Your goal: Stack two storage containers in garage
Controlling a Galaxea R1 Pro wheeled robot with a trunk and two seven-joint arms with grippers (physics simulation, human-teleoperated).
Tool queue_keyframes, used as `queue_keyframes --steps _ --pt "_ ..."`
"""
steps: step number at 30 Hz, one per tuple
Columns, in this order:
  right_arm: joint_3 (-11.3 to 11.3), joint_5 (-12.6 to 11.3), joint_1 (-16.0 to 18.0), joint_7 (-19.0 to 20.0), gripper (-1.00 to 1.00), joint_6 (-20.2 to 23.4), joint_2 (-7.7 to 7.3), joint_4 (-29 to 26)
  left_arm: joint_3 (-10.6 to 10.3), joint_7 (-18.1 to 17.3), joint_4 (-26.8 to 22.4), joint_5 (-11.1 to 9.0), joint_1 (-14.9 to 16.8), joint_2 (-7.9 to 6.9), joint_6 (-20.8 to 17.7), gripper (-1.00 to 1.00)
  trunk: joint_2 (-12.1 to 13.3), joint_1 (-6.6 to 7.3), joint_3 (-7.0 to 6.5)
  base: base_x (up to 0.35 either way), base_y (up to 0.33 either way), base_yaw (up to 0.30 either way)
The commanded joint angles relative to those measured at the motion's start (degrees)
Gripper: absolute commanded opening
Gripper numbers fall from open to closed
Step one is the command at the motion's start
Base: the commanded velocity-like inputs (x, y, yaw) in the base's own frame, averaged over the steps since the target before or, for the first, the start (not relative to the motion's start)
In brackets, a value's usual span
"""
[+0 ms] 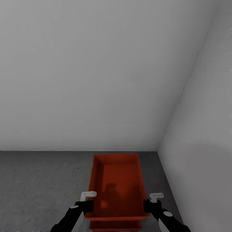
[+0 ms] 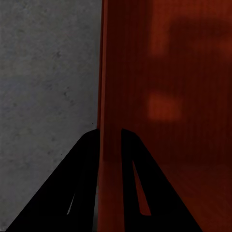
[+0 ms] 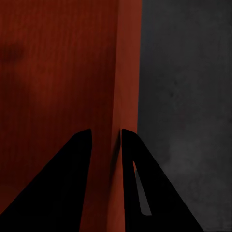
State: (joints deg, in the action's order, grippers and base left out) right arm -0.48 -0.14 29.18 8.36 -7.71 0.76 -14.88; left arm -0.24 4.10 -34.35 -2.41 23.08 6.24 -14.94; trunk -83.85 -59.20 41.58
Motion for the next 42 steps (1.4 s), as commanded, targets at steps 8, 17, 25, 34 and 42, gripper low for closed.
queue_keyframes --steps 8,17,25,34,42 --pt "0.3 0.1 0.0 0.4 -1.0 -0.1 -0.4 0.2 0.1 0.2 -1.3 0.0 0.0 -0.01 -0.4 -1.0 0.0 0.03 0.05 -0.071 0.0 0.0" --pt "0.3 0.1 0.0 0.4 -1.0 -0.1 -0.4 0.2 0.1 0.2 -1.3 0.0 0.0 -0.04 -0.4 -1.0 0.0 0.03 0.05 -0.013 0.0 0.0" --pt "0.3 0.1 0.0 0.4 -1.0 -0.1 -0.4 0.2 0.1 0.2 -1.3 0.0 0.0 -0.03 -0.4 -1.0 0.0 0.03 0.05 -0.117 0.0 0.0" --pt "0.3 0.1 0.0 0.4 -1.0 -0.1 -0.4 0.2 0.1 0.2 -1.3 0.0 0.0 -0.07 -0.4 -1.0 0.0 0.03 0.05 -0.008 0.0 0.0" --pt "0.3 0.1 0.0 0.4 -1.0 -0.1 -0.4 0.2 0.1 0.2 -1.3 0.0 0.0 -0.09 -0.4 -1.0 0.0 0.03 0.05 0.0 0.0 0.0"
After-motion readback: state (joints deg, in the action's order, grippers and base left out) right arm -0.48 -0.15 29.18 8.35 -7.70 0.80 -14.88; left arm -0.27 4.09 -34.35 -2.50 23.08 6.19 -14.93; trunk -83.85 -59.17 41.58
